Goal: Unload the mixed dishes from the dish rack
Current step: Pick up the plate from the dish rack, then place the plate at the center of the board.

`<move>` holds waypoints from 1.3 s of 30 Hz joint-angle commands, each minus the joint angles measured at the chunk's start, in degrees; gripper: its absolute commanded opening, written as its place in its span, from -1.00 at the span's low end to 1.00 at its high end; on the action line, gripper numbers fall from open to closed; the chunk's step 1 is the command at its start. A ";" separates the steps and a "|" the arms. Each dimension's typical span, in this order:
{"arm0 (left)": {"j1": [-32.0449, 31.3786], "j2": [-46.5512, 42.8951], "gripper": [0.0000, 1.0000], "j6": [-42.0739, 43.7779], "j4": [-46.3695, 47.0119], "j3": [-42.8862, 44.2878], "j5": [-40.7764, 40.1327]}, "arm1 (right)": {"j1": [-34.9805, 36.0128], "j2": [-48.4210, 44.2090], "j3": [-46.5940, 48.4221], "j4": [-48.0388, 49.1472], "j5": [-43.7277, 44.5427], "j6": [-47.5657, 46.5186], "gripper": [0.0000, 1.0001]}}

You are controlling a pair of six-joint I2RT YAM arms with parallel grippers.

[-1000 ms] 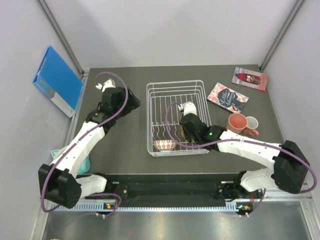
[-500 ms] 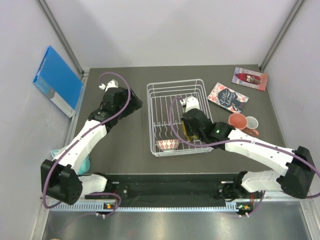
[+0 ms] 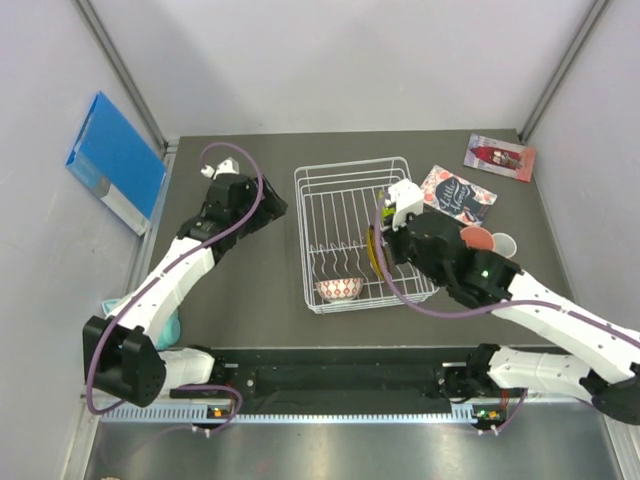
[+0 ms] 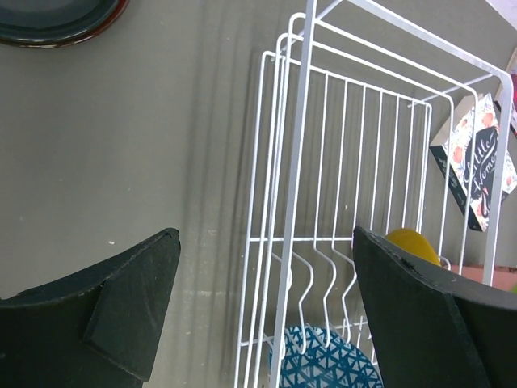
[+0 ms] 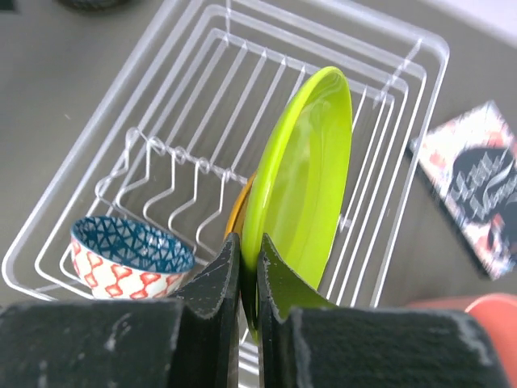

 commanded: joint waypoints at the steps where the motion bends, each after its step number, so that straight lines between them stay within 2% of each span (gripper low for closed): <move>1: -0.18 -0.07 0.83 3.22 1.07 4.34 2.62 | 2.95 -6.89 -6.07 10.26 -2.19 -14.01 -1.00; 5: -0.18 1.16 0.82 6.83 -0.86 8.20 9.99 | 11.71 -15.67 -16.29 23.86 5.45 -28.71 -1.00; 7: -0.18 2.65 0.79 8.67 -2.44 11.01 15.79 | 14.80 -17.88 -21.19 26.97 9.13 -38.08 -1.00; 9: -0.27 3.70 0.73 9.64 -4.11 13.38 19.92 | 20.69 -19.29 -24.29 34.15 13.35 -44.44 -1.00; 14: -0.44 3.45 0.67 12.54 -4.65 14.45 31.70 | 29.84 -13.59 -30.45 44.89 26.37 -63.33 -1.00; 15: -0.53 3.45 0.67 13.33 -4.91 14.36 33.37 | 30.72 -12.19 -33.15 51.26 27.69 -70.50 -1.00; 18: -1.49 3.10 0.65 15.09 -6.22 14.19 38.12 | 32.92 -7.44 -38.26 65.33 30.16 -82.91 -1.00; 24: -7.11 -1.12 0.66 19.04 -6.93 11.55 38.84 | 34.33 -2.78 -37.75 66.44 27.53 -83.85 -1.00; 26: -9.74 -1.82 0.66 20.19 -8.68 11.46 36.48 | 34.86 -1.19 -37.40 67.15 26.47 -83.93 -1.00; 34: -15.20 -2.00 0.65 22.48 -8.61 10.23 34.70 | 35.82 1.53 -34.06 65.57 22.34 -81.83 -1.00; 39: -17.31 -1.13 0.55 24.94 -10.61 10.67 31.02 | 36.35 1.54 -32.39 64.08 21.37 -79.81 -1.00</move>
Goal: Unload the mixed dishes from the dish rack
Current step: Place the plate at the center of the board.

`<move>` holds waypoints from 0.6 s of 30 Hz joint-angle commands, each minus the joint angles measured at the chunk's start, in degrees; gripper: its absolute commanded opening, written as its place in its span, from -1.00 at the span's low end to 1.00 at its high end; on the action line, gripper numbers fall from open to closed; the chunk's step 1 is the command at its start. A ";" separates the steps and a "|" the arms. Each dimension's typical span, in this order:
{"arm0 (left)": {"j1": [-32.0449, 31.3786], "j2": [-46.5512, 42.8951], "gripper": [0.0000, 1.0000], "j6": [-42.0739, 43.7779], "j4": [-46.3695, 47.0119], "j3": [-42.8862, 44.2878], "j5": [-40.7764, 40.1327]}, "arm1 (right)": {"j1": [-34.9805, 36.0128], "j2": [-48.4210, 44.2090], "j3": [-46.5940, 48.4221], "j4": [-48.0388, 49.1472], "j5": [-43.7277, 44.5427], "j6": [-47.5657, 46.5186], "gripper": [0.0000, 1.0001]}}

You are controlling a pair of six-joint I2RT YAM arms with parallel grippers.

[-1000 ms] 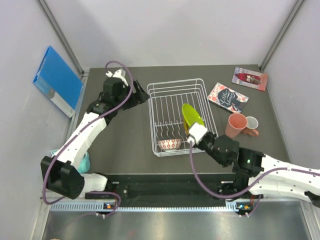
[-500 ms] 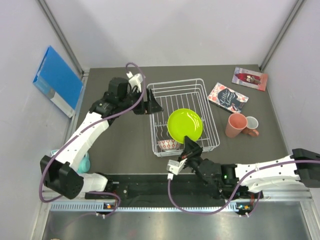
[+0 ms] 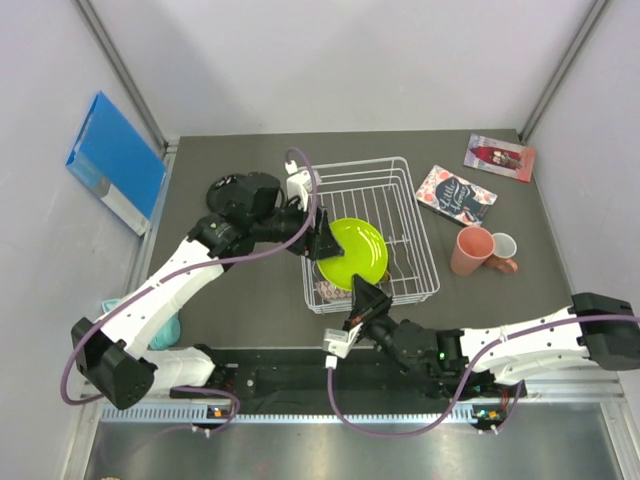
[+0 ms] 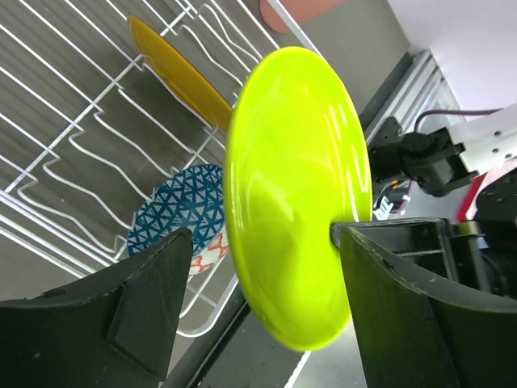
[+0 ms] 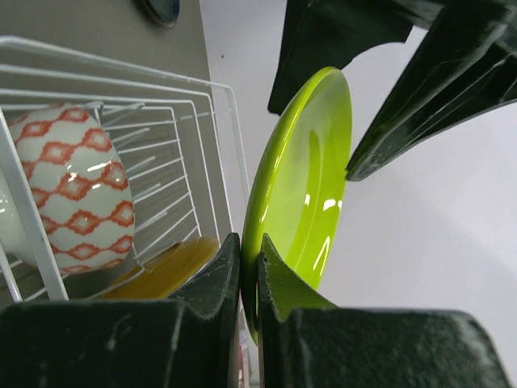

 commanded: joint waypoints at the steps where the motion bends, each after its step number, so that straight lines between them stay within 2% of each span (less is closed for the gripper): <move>1: -1.62 0.05 0.46 3.52 -1.00 0.29 -4.39 | 1.27 -0.69 4.07 1.60 -1.75 2.23 -1.00; 3: -1.80 0.32 0.28 4.23 -1.45 0.29 -5.63 | 1.54 -1.22 4.51 1.34 -1.93 2.84 -1.00; 4: -1.98 0.23 -0.03 4.23 -1.45 0.11 -7.20 | 1.71 -1.57 4.68 0.56 -2.10 3.11 -1.00; 6: -2.06 -0.12 -0.34 4.49 -1.19 -0.06 -8.18 | 1.80 -1.75 4.86 0.37 -1.93 3.37 -1.00; 7: -1.98 -0.21 -0.55 4.58 -0.75 -0.24 -8.88 | 1.89 -1.93 4.86 0.46 -1.93 3.55 -1.00; 8: -2.06 -0.47 -1.00 4.58 -0.48 -0.24 -9.15 | 1.98 -1.93 4.86 0.46 -1.84 3.81 -1.00; 10: -2.07 -0.65 -1.00 4.40 -0.05 -0.15 -10.29 | 2.24 -1.84 4.86 1.68 -1.05 3.90 -1.00; 11: -2.07 -0.82 -1.00 4.32 0.13 -0.15 -11.34 | 2.15 -1.84 4.95 2.30 -0.62 4.33 -0.93; 13: -1.98 -1.52 -1.00 3.88 1.18 -0.24 -13.18 | 2.15 -1.14 5.73 3.88 1.23 5.21 -0.35; 14: -2.06 -1.96 -1.00 3.35 1.71 -0.33 -15.02 | 2.15 -0.96 6.17 4.58 2.10 7.13 0.22; 16: -2.07 -2.75 -1.00 2.47 3.81 -0.59 -16.87 | 2.33 -1.13 7.14 5.29 4.13 9.25 0.62; 17: -1.89 -2.84 -1.00 1.60 4.26 -0.42 -18.19 | 2.42 -1.40 8.10 5.29 4.66 11.17 0.99; 18: -1.89 -2.84 -1.00 1.24 4.53 -0.16 -18.81 | 2.59 -2.01 8.81 5.29 6.14 12.59 0.99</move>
